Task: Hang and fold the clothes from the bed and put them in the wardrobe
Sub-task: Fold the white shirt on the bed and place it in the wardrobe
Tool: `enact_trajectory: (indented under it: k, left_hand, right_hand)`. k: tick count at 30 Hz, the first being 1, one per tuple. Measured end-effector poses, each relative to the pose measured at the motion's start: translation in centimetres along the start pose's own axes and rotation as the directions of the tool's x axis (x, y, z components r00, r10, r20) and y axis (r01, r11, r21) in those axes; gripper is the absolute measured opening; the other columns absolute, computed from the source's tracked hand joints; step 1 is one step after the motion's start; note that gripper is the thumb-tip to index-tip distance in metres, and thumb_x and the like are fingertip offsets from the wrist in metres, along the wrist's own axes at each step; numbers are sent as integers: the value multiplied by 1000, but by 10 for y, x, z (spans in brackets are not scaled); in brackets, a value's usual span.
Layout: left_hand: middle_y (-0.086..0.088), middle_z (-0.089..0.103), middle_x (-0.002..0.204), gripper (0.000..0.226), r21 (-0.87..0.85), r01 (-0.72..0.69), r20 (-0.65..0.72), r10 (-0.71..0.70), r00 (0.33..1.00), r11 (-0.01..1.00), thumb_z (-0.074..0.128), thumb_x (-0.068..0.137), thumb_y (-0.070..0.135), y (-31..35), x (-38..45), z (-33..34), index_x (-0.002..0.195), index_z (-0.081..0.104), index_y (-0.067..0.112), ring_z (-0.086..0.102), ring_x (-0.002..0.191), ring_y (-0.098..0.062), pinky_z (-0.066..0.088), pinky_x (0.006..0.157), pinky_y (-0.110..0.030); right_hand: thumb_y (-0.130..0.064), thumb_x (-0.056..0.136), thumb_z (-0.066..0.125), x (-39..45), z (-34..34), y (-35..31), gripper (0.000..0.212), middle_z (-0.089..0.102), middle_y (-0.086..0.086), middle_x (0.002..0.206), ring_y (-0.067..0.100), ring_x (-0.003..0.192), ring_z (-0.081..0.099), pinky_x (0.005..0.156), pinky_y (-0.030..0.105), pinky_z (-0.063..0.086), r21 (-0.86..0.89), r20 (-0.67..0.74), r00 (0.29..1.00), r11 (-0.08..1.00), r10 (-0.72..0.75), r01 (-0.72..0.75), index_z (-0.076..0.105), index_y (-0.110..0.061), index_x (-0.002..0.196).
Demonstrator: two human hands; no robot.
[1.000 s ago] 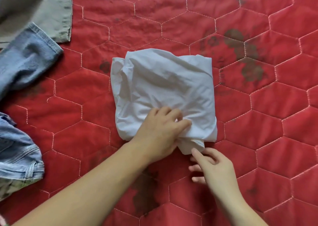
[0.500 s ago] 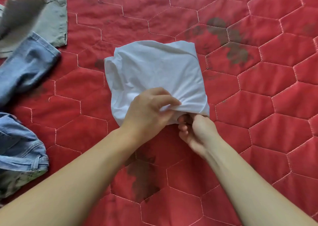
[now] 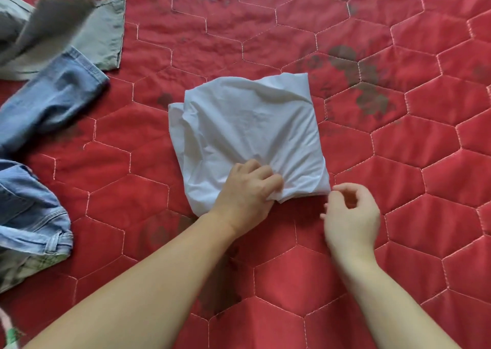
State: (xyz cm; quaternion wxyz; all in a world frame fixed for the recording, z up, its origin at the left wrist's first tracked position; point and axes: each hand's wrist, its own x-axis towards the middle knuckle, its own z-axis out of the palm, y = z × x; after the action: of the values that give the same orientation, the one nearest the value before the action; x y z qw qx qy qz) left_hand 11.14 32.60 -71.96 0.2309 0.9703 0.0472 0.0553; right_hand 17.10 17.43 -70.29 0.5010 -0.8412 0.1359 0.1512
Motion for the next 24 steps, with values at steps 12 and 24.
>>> enact_trajectory:
  k: [12, 24]
  left_hand:
    - [11, -13, 161, 73, 110, 544, 57, -551, 832, 832, 30, 83, 70, -36, 3, 22, 149, 4, 51, -18, 147, -16, -10, 116, -55]
    - [7, 2, 163, 77, -157, 792, -166, -807, 567, 589, 44, 90, 63, -82, 19, 5, 153, 10, 36, -1, 148, -10, 2, 117, -41]
  right_hand:
    - [-47, 91, 37, 56, 61, -7, 59, 27, 15, 157, 36, 145, 24, 115, 57, 19, -527, 687, 510, 128, -518, 840, 44, -26, 145]
    - [-50, 83, 32, 55, 64, -29, 66, 32, 11, 155, 35, 142, 29, 112, 56, 18, -531, 681, 523, 146, -513, 835, 43, -27, 144]
